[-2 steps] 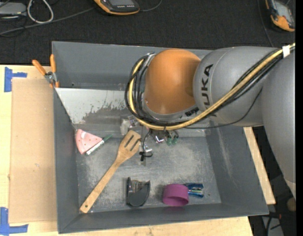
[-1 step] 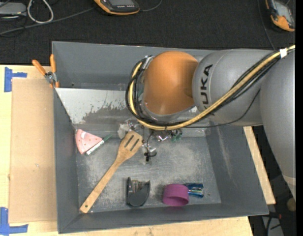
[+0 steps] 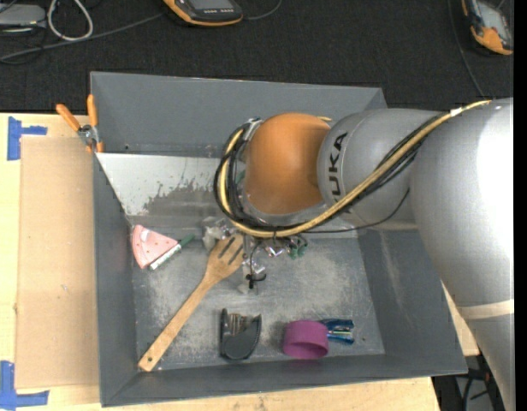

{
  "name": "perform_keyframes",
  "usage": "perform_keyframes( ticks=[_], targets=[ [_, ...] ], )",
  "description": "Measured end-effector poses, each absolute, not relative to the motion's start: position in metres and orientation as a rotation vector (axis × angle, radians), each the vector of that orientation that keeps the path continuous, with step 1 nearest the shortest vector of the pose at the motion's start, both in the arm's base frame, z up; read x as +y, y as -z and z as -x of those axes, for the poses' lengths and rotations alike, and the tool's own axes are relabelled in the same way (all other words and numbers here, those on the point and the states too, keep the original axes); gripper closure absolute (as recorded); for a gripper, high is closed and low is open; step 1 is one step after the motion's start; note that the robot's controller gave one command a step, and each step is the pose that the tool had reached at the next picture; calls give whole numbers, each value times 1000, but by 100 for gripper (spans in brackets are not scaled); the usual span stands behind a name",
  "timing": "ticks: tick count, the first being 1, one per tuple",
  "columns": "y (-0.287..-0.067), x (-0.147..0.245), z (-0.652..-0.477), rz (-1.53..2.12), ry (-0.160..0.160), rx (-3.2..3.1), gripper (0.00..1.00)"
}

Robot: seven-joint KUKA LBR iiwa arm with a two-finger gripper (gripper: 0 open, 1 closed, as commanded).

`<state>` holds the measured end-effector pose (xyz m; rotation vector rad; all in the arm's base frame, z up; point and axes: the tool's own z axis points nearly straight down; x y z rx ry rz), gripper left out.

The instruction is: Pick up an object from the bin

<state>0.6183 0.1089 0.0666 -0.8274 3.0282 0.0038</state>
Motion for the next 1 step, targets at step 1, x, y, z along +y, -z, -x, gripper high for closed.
perform_keyframes(
  ticks=[1],
  targets=[
    [-70, 109, -620, 1154, -1, 2908, 100]
  ],
)
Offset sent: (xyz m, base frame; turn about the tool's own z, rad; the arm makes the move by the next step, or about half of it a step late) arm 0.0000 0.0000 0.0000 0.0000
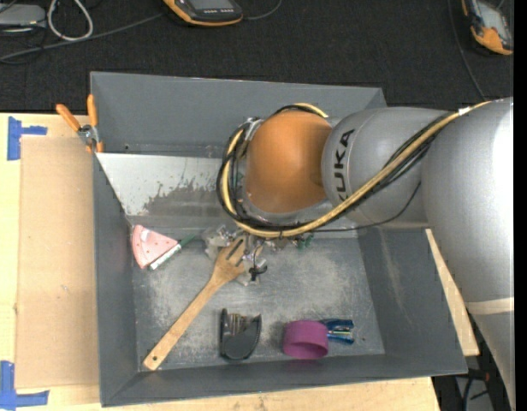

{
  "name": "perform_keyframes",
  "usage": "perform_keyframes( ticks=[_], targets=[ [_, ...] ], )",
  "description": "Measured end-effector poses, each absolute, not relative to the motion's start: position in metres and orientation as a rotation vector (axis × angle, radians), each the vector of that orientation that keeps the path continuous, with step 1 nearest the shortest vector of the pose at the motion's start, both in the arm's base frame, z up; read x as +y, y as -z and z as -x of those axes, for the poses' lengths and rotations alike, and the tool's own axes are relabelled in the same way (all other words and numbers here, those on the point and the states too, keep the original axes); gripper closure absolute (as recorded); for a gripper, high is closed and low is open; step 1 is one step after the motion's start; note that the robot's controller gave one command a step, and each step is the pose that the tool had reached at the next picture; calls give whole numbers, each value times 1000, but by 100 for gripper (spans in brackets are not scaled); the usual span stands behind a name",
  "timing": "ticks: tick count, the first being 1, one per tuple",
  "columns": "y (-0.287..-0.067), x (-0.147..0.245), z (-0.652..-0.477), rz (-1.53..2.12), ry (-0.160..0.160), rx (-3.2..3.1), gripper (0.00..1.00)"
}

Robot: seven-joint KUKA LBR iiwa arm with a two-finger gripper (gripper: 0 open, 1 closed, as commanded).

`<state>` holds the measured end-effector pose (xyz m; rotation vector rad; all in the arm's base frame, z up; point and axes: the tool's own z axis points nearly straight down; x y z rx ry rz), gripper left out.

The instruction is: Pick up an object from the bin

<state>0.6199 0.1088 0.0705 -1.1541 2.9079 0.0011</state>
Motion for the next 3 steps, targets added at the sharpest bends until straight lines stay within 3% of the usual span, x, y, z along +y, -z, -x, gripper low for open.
perform_keyframes(
  ticks=[1, 3],
  targets=[
    [-71, 109, -620, 1153, -2, 2908, 100],
    [-148, 109, -620, 1151, 0, 2907, 100]
  ],
)
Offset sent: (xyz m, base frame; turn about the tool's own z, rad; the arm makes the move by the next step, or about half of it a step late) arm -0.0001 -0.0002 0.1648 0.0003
